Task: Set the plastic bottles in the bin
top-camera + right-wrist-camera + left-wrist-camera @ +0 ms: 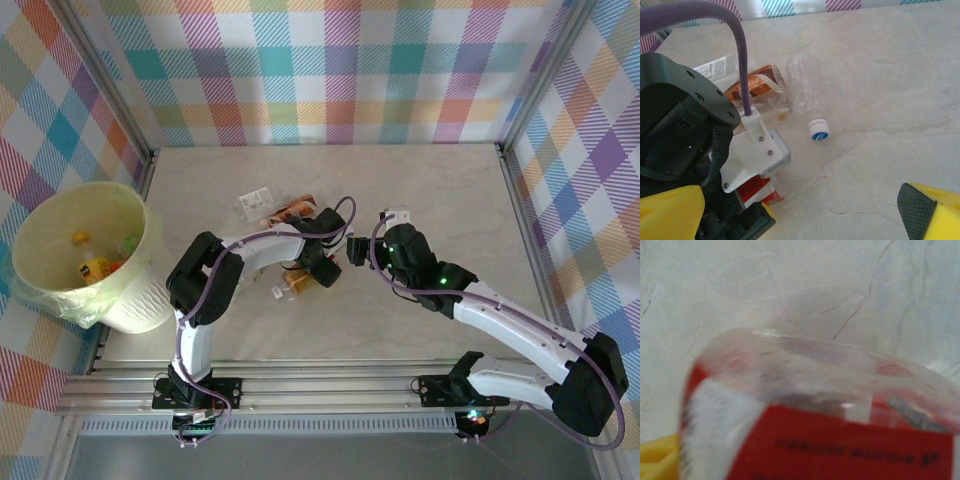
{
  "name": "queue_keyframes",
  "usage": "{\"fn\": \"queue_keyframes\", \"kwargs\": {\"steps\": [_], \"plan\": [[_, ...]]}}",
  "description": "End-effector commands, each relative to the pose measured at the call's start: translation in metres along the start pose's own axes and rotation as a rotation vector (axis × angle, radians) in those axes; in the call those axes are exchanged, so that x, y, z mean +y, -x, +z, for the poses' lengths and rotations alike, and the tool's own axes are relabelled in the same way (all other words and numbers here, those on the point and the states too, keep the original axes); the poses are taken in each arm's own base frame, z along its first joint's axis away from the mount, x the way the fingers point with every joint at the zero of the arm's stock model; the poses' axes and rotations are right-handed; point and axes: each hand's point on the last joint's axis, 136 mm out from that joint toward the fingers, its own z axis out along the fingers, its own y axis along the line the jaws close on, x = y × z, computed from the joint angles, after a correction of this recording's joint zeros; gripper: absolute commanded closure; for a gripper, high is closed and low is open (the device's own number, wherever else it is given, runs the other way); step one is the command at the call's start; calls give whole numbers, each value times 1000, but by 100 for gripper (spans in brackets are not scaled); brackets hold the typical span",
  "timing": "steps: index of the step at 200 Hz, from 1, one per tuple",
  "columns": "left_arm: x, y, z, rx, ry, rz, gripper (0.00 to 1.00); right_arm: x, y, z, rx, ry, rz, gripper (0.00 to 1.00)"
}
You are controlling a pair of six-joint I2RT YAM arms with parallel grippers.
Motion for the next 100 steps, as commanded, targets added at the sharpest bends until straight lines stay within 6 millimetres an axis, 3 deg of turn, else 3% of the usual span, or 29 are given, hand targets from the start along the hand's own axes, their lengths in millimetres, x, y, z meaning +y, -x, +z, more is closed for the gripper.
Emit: {"fn": "queue_keyframes", "kwargs": {"steps": [1, 65, 100], "plan": [[-1, 5, -7, -47, 1, -34, 25, -2, 6, 1, -19, -15, -11, 0], [-1, 8, -14, -114, -19, -137, 40, -3, 6, 2, -18, -13, -18, 0], [0, 15, -29, -180, -40, -204, 43, -3, 5, 1, -19, -11, -13, 0]]}}
